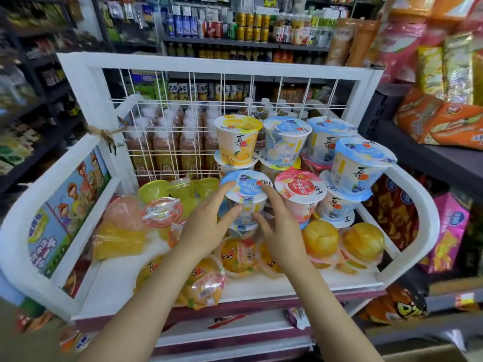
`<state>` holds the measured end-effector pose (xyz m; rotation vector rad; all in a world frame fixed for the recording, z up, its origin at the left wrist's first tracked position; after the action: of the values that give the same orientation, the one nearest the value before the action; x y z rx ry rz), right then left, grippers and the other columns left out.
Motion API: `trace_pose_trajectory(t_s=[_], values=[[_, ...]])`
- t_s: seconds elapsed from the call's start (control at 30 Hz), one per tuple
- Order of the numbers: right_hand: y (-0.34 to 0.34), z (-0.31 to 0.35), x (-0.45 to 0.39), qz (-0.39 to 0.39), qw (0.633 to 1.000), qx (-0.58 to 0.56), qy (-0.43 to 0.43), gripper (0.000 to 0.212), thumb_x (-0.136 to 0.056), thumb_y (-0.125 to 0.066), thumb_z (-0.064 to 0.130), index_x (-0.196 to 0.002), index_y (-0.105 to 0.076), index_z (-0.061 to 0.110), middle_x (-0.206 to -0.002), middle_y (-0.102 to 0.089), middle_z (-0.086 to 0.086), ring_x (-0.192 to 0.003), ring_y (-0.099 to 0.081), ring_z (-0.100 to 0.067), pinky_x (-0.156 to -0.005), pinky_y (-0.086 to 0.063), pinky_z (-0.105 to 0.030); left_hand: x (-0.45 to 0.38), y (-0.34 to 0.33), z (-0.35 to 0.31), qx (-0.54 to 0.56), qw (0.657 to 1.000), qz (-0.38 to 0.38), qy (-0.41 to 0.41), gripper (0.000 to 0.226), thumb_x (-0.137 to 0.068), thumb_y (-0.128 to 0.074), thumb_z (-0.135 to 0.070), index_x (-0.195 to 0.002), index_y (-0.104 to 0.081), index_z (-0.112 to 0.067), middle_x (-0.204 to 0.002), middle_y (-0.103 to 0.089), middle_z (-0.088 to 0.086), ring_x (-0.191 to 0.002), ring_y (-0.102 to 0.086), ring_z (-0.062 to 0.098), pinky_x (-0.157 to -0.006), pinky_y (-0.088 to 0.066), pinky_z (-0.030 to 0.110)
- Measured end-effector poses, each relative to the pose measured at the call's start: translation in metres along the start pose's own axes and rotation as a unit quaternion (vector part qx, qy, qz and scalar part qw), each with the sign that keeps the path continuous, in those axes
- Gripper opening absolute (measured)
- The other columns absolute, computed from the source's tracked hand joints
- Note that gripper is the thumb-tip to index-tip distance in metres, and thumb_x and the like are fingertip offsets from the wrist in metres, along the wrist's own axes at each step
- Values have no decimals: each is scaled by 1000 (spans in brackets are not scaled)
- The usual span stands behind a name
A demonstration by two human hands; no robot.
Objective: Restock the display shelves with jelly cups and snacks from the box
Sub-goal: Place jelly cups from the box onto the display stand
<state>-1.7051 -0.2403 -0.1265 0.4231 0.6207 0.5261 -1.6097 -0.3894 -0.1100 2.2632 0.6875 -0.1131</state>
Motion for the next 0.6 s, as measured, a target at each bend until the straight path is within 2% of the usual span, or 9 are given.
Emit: trace_pose_trajectory(t_s=[0.07,0.13,0.23,0.27,0.33,0.4,0.47,0.53,0.6], values=[[-1,2,5,-15,1000,13,9,65,-97,-61,23,-151,-28,38,-147,-48,8,-117,-62,-14,-88,-57,-39,7,6,0,-16,1000,2,-16,58,-99,-52,-46,-152,-30,-41,-158,-32,-12,-143,-31,10,-108,-31,28],[-1,5,17,-53,997,60,5,69,-96,-62,23,-153,-24,35,-141,-51,3,-104,-65,-15,-73,-59,-36,21,15,7,-36,999,-19,-27,60,-100,-55,-37,-154,-29,-38,-159,-31,-12,-146,-27,8,-116,-27,33],[-5,14,36,-112,989,92,22,53,-93,-63,17,-142,-43,20,-109,-61,1,-83,-60,-13,-59,-55,-39,49,31,35,-52,996,-73,1,49,-97,-54,-40,-144,-45,-35,-156,-35,-10,-146,-28,12,-118,-28,50],[-9,17,38,-100,990,93,39,41,-93,-61,18,-132,-52,17,-98,-60,2,-79,-58,-12,-59,-54,-41,57,36,44,-64,994,-84,15,47,-94,-52,-45,-139,-51,-33,-155,-37,-8,-146,-30,15,-117,-30,53],[-23,24,39,-25,995,81,53,26,-91,-58,26,-113,-63,15,-92,-58,5,-79,-55,-12,-63,-52,-41,72,41,60,-83,992,-87,29,48,-89,-47,-54,-131,-58,-33,-154,-37,-9,-145,-31,18,-116,-30,54],[-39,34,41,85,993,62,53,35,-88,-57,42,-114,-64,19,-100,-58,5,-89,-56,-13,-75,-51,-36,83,42,70,-69,995,-71,33,44,-88,-48,-57,-128,-56,-41,-152,-35,-15,-146,-26,16,-119,-26,50],[-56,43,45,184,976,99,64,59,-81,-58,62,-127,-58,26,-115,-57,5,-108,-53,-15,-89,-42,-29,90,43,77,-46,997,-53,25,43,-89,-45,-60,-131,-48,-53,-151,-31,-22,-147,-19,7,-120,-20,42],[-69,46,53,226,959,151,74,81,-71,-68,69,-139,-46,30,-128,-51,6,-121,-45,-15,-90,-24,-22,93,45,84,-43,998,-40,21,46,-90,-42,-65,-135,-41,-60,-155,-26,-25,-149,-13,3,-121,-17,40],[-75,47,60,215,957,174,88,97,-65,-75,71,-144,-35,31,-135,-47,9,-126,-39,-12,-92,-12,-20,95,46,90,-36,999,-29,24,46,-91,-42,-66,-136,-35,-63,-156,-19,-31,-150,-8,0,-122,-15,40]])
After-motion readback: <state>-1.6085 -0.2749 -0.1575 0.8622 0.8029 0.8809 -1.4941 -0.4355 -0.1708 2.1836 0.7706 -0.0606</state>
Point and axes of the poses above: each hand's wrist, its own x-axis away from the middle knuckle, its own y-axis out of the back of the hand, z = x × y, the point moved 1 cm from there along -x, towards the middle knuckle
